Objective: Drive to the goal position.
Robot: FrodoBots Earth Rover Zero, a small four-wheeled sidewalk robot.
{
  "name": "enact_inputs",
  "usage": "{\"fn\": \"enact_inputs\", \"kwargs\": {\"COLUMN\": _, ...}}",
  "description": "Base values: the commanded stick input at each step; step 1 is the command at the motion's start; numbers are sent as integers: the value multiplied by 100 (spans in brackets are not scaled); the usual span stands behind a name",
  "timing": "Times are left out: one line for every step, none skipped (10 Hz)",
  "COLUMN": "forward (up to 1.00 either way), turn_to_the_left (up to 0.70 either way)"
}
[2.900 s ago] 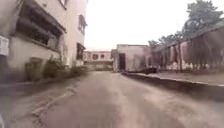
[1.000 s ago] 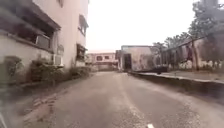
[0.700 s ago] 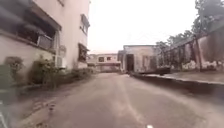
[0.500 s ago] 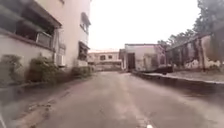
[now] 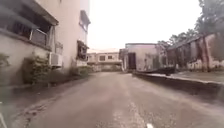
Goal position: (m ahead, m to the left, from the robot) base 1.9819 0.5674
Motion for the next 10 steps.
{"fn": "enact_inputs", "kwargs": {"forward": 85, "turn_to_the_left": 0}}
{"fn": "enact_inputs", "kwargs": {"forward": 85, "turn_to_the_left": 0}}
{"fn": "enact_inputs", "kwargs": {"forward": 85, "turn_to_the_left": 0}}
{"fn": "enact_inputs", "kwargs": {"forward": 85, "turn_to_the_left": 0}}
{"fn": "enact_inputs", "kwargs": {"forward": 85, "turn_to_the_left": 0}}
{"fn": "enact_inputs", "kwargs": {"forward": 85, "turn_to_the_left": 0}}
{"fn": "enact_inputs", "kwargs": {"forward": 85, "turn_to_the_left": 0}}
{"fn": "enact_inputs", "kwargs": {"forward": 85, "turn_to_the_left": 0}}
{"fn": "enact_inputs", "kwargs": {"forward": 85, "turn_to_the_left": 0}}
{"fn": "enact_inputs", "kwargs": {"forward": 85, "turn_to_the_left": 0}}
